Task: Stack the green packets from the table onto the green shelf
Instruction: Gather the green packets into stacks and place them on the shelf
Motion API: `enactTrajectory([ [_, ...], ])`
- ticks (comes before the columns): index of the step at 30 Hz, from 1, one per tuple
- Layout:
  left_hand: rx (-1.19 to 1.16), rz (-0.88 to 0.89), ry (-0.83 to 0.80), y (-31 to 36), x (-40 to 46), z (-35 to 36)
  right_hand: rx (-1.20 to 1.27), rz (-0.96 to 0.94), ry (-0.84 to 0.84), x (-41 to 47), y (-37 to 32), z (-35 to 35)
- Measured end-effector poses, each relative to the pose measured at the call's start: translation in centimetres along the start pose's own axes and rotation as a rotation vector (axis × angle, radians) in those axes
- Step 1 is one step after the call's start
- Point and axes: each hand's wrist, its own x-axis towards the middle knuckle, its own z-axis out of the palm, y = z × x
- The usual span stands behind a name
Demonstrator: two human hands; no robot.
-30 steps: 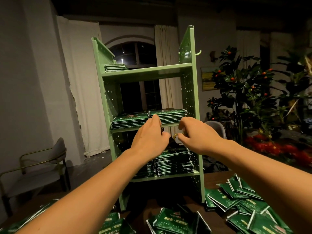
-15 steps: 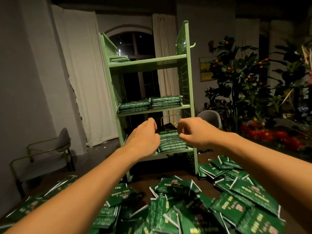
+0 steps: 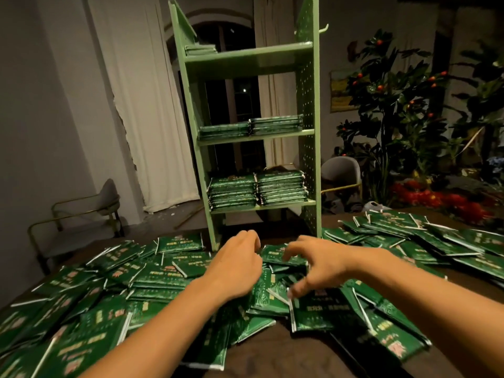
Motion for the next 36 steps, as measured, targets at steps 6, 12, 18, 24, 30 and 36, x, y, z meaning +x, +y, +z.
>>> enactTrajectory([
  [6, -0.072, 0.003, -0.01, -2.6, -1.8, 6.3, 0.003, -0.05, 0.055, 1.1, 2.2, 5.0],
  [12, -0.146, 0.049, 0.064, -3.7, -2.0, 8.0, -0.001, -0.106, 0.207, 2.4, 3.1, 7.5],
  [18, -0.161, 0.069, 0.064, -3.8, -2.0, 8.2, -0.071, -0.194, 0.381, 3.0, 3.3, 8.6],
  [24, -0.189, 0.043, 0.051, -3.4, -2.4, 8.0, -0.007, -0.295, 0.496, 2.8, 2.4, 9.4],
  [30, -0.25, -0.075, 0.047, -2.6, -2.3, 7.9, 0.01, -0.247, 0.454, 2.2, 1.9, 9.3],
  [36, -0.354, -0.048, 0.099, -1.7, -3.2, 6.9, -0.01, -0.223, 0.527, 2.2, 2.1, 9.6],
])
